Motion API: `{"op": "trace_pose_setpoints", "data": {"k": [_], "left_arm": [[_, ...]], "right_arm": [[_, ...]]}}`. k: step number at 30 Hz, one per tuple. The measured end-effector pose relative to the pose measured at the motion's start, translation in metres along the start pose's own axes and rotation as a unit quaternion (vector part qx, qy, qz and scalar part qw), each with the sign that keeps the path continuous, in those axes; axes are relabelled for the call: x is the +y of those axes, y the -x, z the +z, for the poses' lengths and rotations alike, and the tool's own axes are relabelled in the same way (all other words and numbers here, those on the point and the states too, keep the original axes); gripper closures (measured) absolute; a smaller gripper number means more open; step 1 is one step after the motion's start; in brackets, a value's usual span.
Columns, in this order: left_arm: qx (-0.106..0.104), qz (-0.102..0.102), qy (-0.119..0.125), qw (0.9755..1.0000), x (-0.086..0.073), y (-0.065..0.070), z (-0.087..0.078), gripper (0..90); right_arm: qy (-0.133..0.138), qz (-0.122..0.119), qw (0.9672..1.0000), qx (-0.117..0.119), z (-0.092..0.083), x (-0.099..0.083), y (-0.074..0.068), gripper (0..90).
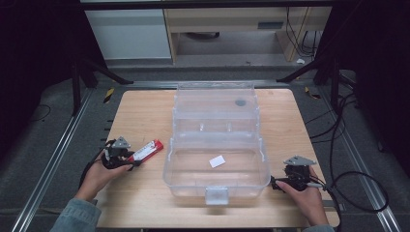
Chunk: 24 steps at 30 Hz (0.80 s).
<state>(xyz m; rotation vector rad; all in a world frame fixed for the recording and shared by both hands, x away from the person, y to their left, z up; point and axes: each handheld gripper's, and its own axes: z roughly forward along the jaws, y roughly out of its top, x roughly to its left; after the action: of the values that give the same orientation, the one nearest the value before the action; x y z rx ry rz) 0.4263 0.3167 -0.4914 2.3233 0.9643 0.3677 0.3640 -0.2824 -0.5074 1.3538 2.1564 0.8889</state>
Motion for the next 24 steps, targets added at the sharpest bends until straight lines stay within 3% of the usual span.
{"op": "trace_pose_setpoints", "data": {"k": [4,12,14,19,24], "left_arm": [[-0.004,-0.008,-0.004,0.9999,-0.007,0.009,-0.006,49.5],[-0.019,0.002,-0.037,0.9991,-0.023,0.030,-0.026,48.9],[-0.020,-0.004,-0.047,0.9987,-0.021,0.030,-0.029,45.9],[-0.012,-0.007,-0.073,0.9972,-0.004,0.023,-0.036,22.6],[-0.016,0.011,-0.126,0.9918,0.010,0.021,-0.031,21.1]], "right_arm": [[0.000,-0.001,1.0000,0.000,0.000,0.000,0.000,1.2],[0.000,0.002,1.0000,-0.001,0.000,0.000,0.000,1.2],[0.000,0.002,1.0000,-0.002,0.000,0.000,-0.001,1.1],[0.000,0.002,1.0000,-0.003,0.000,0.000,-0.001,1.1],[0.000,0.002,1.0000,-0.002,0.000,0.000,-0.001,1.1]]}}
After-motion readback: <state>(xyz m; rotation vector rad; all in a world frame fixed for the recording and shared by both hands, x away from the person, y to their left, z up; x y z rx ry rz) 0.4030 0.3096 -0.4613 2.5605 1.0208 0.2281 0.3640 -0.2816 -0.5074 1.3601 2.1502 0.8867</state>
